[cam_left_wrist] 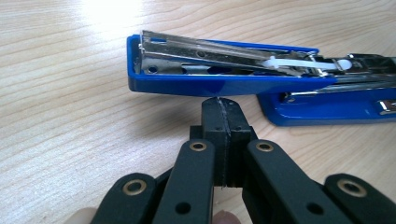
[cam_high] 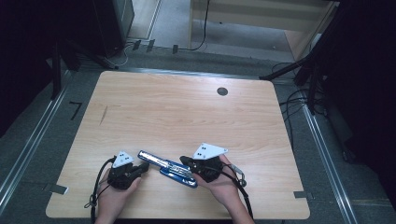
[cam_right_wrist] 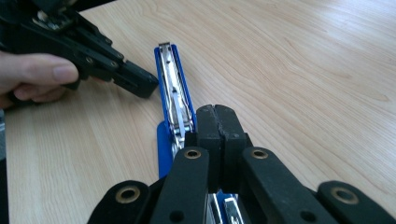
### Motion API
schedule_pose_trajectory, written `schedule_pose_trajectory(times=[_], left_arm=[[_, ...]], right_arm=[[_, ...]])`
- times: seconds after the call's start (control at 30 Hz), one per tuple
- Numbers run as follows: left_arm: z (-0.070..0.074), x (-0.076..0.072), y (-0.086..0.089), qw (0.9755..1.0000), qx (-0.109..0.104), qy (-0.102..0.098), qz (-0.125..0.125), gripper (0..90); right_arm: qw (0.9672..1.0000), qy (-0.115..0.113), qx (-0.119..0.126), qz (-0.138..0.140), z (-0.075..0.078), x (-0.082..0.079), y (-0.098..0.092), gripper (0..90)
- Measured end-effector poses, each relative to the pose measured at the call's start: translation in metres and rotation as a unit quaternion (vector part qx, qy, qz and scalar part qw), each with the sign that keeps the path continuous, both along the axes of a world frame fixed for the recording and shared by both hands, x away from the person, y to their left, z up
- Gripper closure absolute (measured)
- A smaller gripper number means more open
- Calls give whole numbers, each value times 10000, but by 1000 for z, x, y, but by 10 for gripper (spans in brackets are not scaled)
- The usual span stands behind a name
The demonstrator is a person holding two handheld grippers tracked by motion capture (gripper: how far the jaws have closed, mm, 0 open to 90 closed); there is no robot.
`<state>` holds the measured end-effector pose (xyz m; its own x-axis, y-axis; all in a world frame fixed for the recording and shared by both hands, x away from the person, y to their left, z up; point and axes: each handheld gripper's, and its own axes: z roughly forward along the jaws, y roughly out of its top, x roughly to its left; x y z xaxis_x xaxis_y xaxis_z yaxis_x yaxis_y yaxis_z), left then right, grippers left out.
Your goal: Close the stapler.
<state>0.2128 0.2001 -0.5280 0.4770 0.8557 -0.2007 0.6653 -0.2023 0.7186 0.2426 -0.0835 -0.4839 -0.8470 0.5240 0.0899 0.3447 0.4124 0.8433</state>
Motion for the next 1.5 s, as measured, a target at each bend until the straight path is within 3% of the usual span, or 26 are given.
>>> schedule_pose_trajectory(times=[0.4,0.9,1.2,1.5], left_arm=[[-1,4,-1,9999,41,89,90,900],[-1,5,-1,9999,28,107,98,900],[-2,5,-2,9998,42,114,128,900],[-1,5,-3,9998,49,58,167,900]], right_arm=[[9997,138,-157,109,-1,6,31,900],[9985,249,-329,372,-12,17,78,900],[9977,270,-519,339,-19,21,88,900],[9977,200,-560,311,-19,22,90,900]])
